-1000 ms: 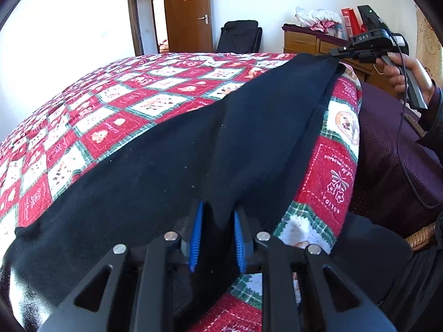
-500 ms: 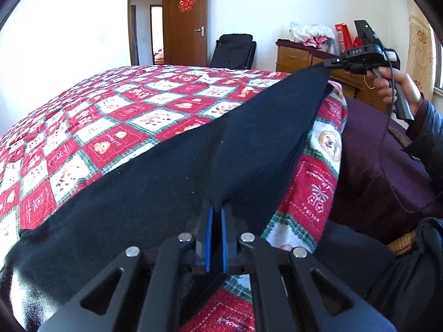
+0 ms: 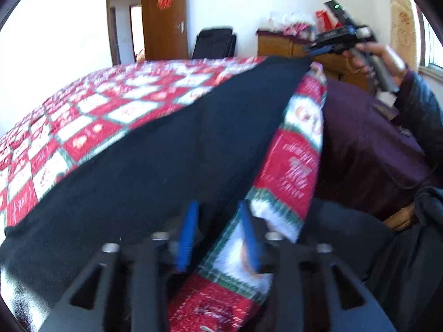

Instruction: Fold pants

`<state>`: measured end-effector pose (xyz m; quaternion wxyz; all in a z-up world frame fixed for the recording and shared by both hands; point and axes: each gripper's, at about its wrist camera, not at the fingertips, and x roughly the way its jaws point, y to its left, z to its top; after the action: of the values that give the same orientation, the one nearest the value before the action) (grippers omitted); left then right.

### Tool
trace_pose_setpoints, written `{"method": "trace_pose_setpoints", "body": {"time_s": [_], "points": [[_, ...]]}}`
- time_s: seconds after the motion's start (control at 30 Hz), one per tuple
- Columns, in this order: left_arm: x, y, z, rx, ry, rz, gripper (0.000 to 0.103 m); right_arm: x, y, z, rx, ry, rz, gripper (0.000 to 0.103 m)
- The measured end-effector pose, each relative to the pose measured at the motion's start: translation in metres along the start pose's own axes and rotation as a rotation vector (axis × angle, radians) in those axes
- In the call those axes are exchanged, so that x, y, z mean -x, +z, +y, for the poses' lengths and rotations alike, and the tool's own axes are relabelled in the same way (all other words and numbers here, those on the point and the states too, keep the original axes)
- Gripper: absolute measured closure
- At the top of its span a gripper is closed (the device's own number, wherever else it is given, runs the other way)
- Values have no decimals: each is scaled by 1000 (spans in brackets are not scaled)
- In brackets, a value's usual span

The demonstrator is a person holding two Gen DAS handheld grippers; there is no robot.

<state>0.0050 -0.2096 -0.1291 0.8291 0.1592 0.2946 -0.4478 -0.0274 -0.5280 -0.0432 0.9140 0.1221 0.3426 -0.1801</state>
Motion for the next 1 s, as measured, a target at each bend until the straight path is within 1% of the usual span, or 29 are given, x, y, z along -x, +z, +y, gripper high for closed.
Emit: {"method": "trace_pose_setpoints", "body": {"time_s": [0.07, 0.1, 0.13, 0.2, 0.23, 0.27, 0.3, 0.33, 0.37, 0.4, 0.43, 0.5, 0.6, 0.63, 0.7, 0.73, 0.8, 0.83, 0.87, 0.9, 0.93, 1.0], "points": [[8, 2, -3, -2, 3, -47, 38, 12, 0, 15, 12, 81, -53, 60], [9, 4, -2, 4, -1, -61, 36, 14, -1, 25, 23, 128, -64, 58], [7, 5, -1, 13, -2, -56, 36, 14, -3, 37, 51, 183, -63, 57], [-1, 3, 4, 34, -21, -29, 36, 2, -12, 68, 135, 304, -7, 57], [-5, 0, 7, 49, -27, -17, 36, -4, -18, 80, 161, 340, 26, 57], [-9, -1, 9, 63, -42, 2, 36, -11, -24, 90, 183, 357, 55, 57], [-15, -4, 10, 76, -73, 33, 36, -22, -31, 99, 206, 351, 96, 57], [-19, -7, 9, 82, -89, 56, 36, -34, -37, 105, 224, 336, 144, 57], [-20, -8, 6, 74, -86, 55, 35, -48, -44, 109, 241, 312, 211, 57], [-19, -8, 4, 64, -86, 54, 33, -53, -47, 110, 248, 303, 228, 57], [-18, -8, 3, 59, -85, 51, 33, -52, -47, 109, 250, 311, 210, 57], [-15, -6, 2, 61, -76, 39, 33, -48, -37, 101, 214, 331, 208, 57], [-11, -2, 3, 70, -72, 2, 33, -36, -13, 85, 145, 349, 98, 56], [-11, -1, 4, 72, -64, -6, 32, -38, -5, 80, 120, 341, 82, 53], [-12, -1, 8, 85, -53, 1, 26, -56, 11, 71, 66, 293, 94, 51], [-15, -2, 10, 94, -49, 11, 26, -73, 19, 61, 28, 260, 126, 51], [-19, -5, 14, 106, -38, 41, 25, -102, 23, 47, -32, 205, 208, 51], [-20, -7, 15, 106, -32, 48, 25, -114, 22, 40, -62, 215, 242, 51], [-18, -7, 15, 105, -25, 43, 26, -116, 22, 32, -93, 252, 225, 51], [-15, -6, 16, 106, -17, 36, 26, -113, 22, 29, -108, 264, 209, 51], [-12, -5, 17, 102, -1, 29, 26, -108, 21, 28, -106, 257, 194, 51], [0, -3, 22, 79, 68, 2, 25, -95, 20, 38, -48, 200, 160, 51]]}}
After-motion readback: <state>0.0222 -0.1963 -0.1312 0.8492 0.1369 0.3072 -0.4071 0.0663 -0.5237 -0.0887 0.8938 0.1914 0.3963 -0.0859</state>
